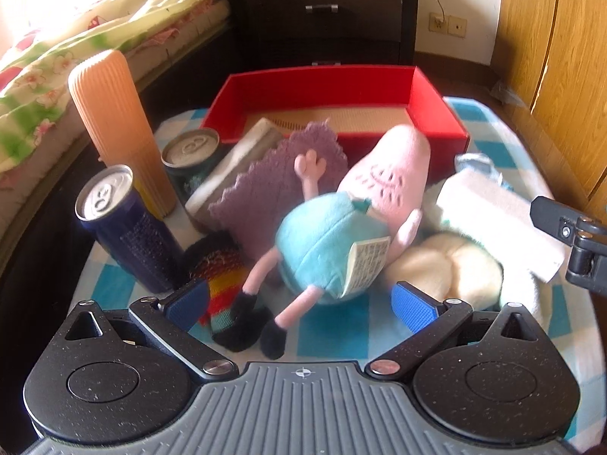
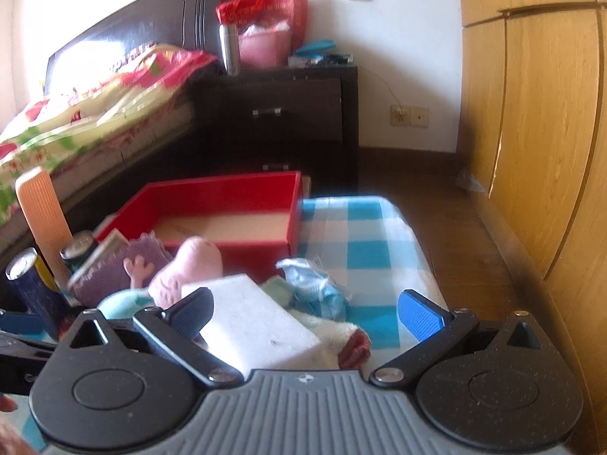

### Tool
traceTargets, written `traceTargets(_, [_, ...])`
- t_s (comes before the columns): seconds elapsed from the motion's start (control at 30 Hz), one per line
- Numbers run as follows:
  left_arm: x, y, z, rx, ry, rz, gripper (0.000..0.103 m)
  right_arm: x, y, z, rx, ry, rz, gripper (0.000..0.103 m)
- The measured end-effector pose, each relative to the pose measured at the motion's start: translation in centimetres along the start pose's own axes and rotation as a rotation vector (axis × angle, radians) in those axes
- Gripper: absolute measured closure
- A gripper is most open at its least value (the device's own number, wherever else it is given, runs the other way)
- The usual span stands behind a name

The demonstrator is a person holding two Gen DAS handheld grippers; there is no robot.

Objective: Organize soft objects
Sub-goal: 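Grasp the white sponge with the right tool while the left tool grasps the mint towel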

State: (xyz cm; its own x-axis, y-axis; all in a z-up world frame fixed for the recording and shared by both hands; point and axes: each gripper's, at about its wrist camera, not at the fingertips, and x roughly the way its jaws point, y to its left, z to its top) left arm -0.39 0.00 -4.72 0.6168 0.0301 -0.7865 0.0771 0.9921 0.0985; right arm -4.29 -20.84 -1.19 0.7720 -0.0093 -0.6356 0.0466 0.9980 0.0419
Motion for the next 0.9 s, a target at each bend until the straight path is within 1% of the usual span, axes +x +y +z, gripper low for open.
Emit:
traceTargets(0.13, [0.2,0.3,-0.3,0.011,0.009,-0.015,0.007,1.2,0.3,-0.6,-0.055,0.069,0.010,0.018])
traceTargets(0.2, [-0.1,0.4,-0.3,0.015,0.002,-0.034,0.007,1.5,0.5,-0.7,-0.090,0.084,0.012,0.018])
traceTargets(0.27, [-0.3,0.3,-0.3,0.023,0.003,-0.045,0.007,2.4,0.9,-0.3,-0.157,0.114,0.024,0.018])
traceTargets(0.33, [-0.2,0.2,-0.5,0.035,0.013,-0.060,0.007,3.1,1.4,0.0,-0.204,0.146,0.072,0.018])
traceTargets(0.4, [-0.1,0.0,-0.6,0.047,0.018,-0.080,0.007,3.8,1.7,0.6,-0.233,0.189,0.160,0.018])
traceTargets(0.43, [-0.2,-0.1,-0.7,0.052,0.020,-0.085,0.007,4.3,2.1,1.0,-0.269,0.219,0.193,0.018])
traceTargets(0.47, [-0.1,-0.1,-0.8,0.056,0.021,-0.087,0.007,4.8,2.4,1.2,-0.301,0.230,0.214,0.018])
traceTargets(0.53, [0.0,-0.1,-0.9,0.062,0.028,-0.094,0.007,5.7,2.9,1.5,-0.347,0.244,0.234,0.018])
traceTargets(0.63, [0.2,0.3,-0.9,0.058,0.040,-0.100,0.007,7.3,3.3,1.6,-0.343,0.300,0.241,0.019])
traceTargets(0.7, [0.2,0.5,-0.9,0.047,0.047,-0.105,0.007,7.9,3.5,1.4,-0.323,0.348,0.265,0.028])
traceTargets(0.73, [0.3,0.7,-0.9,0.041,0.048,-0.110,0.007,8.1,3.6,1.4,-0.318,0.365,0.286,0.040])
traceTargets(0.77, [0.3,0.8,-0.8,0.037,0.048,-0.113,0.007,8.2,3.6,1.4,-0.305,0.378,0.305,0.051])
traceTargets(0.8, [0.2,0.8,-0.8,0.036,0.047,-0.115,0.007,8.3,3.5,1.4,-0.283,0.390,0.323,0.056])
traceTargets(0.83, [0.2,0.8,-0.8,0.037,0.047,-0.115,0.007,8.2,3.3,1.5,-0.260,0.398,0.338,0.065])
traceTargets(0.9, [0.1,0.6,-0.8,0.047,0.044,-0.116,0.007,7.8,3.0,1.7,-0.237,0.383,0.341,0.067])
